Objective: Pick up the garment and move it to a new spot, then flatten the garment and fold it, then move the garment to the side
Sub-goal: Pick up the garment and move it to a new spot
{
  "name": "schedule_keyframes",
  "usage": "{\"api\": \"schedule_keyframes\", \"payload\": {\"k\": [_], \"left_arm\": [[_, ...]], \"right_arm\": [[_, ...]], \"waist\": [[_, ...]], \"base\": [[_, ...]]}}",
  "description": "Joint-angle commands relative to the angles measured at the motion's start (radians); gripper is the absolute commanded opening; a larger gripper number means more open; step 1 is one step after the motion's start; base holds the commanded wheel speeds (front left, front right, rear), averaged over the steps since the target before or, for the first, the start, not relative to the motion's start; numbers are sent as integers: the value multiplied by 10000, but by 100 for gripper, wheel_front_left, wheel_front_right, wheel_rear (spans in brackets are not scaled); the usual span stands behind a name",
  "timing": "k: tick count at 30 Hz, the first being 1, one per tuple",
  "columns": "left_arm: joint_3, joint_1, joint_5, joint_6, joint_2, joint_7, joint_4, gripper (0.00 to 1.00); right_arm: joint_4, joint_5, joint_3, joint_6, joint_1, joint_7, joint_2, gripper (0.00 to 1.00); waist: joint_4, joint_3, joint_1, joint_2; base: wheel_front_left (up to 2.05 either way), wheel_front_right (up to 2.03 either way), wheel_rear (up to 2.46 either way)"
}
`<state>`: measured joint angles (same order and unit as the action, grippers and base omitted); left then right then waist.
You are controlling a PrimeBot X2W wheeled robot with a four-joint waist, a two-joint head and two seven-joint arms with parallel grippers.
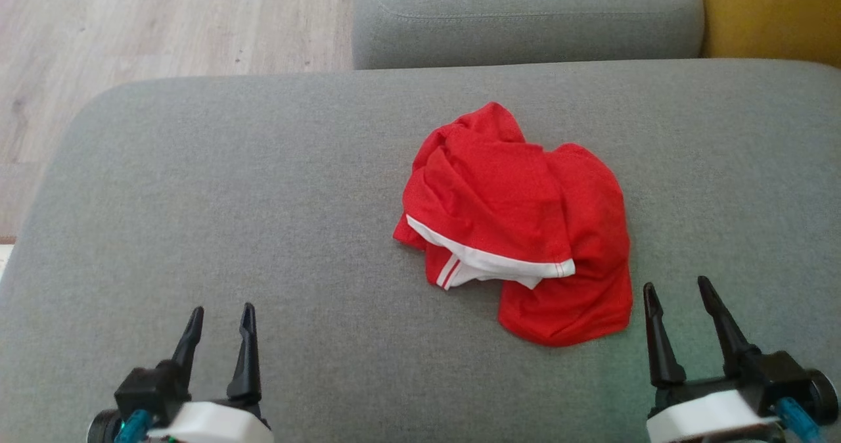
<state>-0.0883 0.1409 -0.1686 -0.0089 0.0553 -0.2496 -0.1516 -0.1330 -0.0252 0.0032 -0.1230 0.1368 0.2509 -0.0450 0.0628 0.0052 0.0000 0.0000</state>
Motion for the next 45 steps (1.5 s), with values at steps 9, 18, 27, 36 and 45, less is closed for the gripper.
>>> {"api": "schedule_keyframes", "payload": {"k": [9,18,27,36,45], "left_arm": [[-1748,-2133,-916,140,-49,-122,176,100],[-4627,-5369,-3885,1716,-50,1547,-1575,100],[-5878,-7121,-5721,2715,-50,2073,-3382,100],[-6611,-8144,-6618,3079,-50,1597,-4615,100],[-7255,-8733,-7084,3158,-51,1309,-5585,17]], "right_arm": [[317,-148,499,-77,-635,109,-55,100],[269,-297,849,-77,-915,109,-54,100],[168,-380,895,-77,-1075,109,-53,100],[77,-502,1066,-77,-1192,109,-53,100],[64,-529,1098,-77,-1273,109,-53,100]], "waist": [[-393,346,0,0],[-1099,680,0,0],[-1644,805,0,0],[-1891,879,0,0],[-2018,945,0,0]], "base": [[0,0,0],[0,0,0],[0,0,0],[0,0,0],[0,0,0]]}}
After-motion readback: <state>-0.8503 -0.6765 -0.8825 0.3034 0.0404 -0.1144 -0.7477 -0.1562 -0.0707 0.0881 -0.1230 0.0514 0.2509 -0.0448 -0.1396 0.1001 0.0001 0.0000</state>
